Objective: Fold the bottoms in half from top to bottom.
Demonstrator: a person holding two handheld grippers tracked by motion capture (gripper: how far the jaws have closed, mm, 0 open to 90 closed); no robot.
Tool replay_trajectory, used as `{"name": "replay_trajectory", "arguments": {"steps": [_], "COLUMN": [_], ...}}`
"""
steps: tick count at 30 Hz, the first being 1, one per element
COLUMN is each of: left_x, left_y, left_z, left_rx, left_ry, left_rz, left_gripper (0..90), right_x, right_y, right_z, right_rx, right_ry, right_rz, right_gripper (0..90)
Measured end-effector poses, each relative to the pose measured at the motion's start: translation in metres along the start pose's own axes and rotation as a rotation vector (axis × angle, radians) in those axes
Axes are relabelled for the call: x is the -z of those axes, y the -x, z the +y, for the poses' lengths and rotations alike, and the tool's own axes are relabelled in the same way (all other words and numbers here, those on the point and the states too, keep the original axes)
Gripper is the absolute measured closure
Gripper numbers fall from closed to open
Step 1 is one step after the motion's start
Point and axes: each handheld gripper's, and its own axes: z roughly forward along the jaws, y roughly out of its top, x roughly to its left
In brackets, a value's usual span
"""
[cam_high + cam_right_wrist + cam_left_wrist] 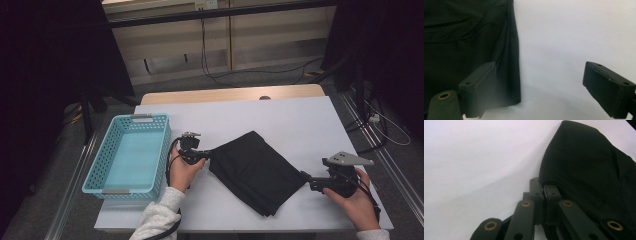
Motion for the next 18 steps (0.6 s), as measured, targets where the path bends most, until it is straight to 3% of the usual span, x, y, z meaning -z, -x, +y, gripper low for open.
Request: {"name": "replay_trajectory", "arguments": {"steps": [18], "left_x": [0.004], "left_y": [-0.013], "left_z": [0.012], "left_rx": [0.017], "left_ry": [0.014], "left_rz": [0.043], "left_gripper": [87.1], "right_x": [-0.005], "right_y": [-0.015], "right_z": [0.001], "right_rx": [-0.017], "right_ry": [0.027], "right_rz": [0.01], "right_gripper": [8.8]}}
